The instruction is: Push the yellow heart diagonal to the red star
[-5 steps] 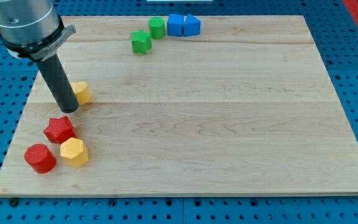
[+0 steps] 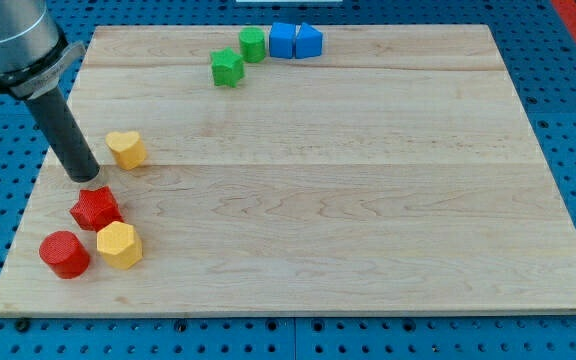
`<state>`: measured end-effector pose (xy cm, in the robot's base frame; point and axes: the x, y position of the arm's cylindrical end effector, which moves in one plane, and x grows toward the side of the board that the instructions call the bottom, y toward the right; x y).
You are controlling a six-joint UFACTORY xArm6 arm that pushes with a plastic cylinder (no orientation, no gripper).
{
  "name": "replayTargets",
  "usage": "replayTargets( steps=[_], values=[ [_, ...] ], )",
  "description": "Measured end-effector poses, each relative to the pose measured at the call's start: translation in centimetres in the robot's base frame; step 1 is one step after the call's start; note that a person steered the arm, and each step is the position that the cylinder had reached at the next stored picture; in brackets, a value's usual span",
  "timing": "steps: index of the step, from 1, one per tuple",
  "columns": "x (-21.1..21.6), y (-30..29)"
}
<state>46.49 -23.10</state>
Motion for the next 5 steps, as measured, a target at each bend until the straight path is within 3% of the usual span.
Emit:
replayTargets(
  steps=[1, 3, 4, 5],
  values=[
    [0.0, -0.8],
    [-5.2, 7.8],
    [-5.4, 12.0],
    [-6.0, 12.4]
  ],
)
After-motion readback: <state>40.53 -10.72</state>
